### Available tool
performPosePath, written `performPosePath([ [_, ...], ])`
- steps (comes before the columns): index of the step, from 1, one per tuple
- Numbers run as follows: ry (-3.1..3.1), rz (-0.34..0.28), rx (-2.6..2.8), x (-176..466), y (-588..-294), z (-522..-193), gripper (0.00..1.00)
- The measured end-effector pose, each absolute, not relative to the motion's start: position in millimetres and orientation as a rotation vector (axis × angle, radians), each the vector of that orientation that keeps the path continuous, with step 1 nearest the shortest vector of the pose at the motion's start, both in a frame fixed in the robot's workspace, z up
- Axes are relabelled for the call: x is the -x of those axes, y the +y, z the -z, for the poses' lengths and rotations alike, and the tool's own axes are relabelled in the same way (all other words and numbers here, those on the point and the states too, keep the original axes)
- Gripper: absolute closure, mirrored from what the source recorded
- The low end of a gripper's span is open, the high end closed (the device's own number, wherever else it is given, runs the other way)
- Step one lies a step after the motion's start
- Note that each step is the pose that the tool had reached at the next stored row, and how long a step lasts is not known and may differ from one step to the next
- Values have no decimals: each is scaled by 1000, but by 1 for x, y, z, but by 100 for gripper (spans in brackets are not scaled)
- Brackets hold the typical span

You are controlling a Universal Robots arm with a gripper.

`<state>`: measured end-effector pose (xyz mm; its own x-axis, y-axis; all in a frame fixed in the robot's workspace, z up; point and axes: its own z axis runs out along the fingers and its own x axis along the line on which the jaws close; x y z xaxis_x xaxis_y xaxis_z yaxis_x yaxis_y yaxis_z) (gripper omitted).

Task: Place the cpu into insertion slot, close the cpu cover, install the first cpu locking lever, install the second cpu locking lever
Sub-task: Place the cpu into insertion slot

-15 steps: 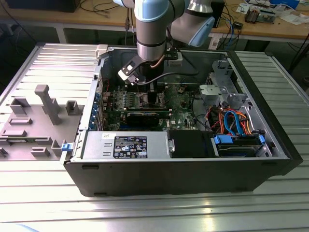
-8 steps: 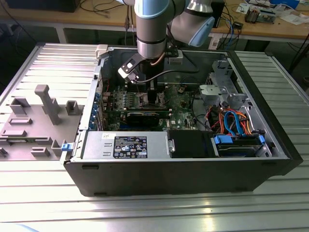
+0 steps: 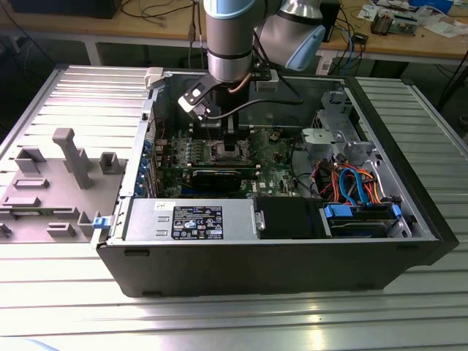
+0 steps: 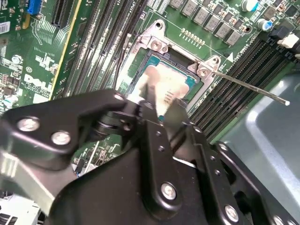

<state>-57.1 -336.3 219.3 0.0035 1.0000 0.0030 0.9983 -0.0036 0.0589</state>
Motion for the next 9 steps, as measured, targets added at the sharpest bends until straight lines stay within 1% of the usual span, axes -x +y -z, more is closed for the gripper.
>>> performPosePath([
  [1, 2189, -68, -2197, 57, -336, -219, 71],
  [2, 2189, -68, -2197, 57, -336, -219, 71],
  [3, 2189, -67, -2197, 57, -336, -219, 83],
  [4, 2189, -67, -2197, 57, -336, -219, 83],
  [5, 2189, -67, -2197, 57, -336, -219, 89],
  [9, 2189, -67, -2197, 57, -336, -219, 89],
])
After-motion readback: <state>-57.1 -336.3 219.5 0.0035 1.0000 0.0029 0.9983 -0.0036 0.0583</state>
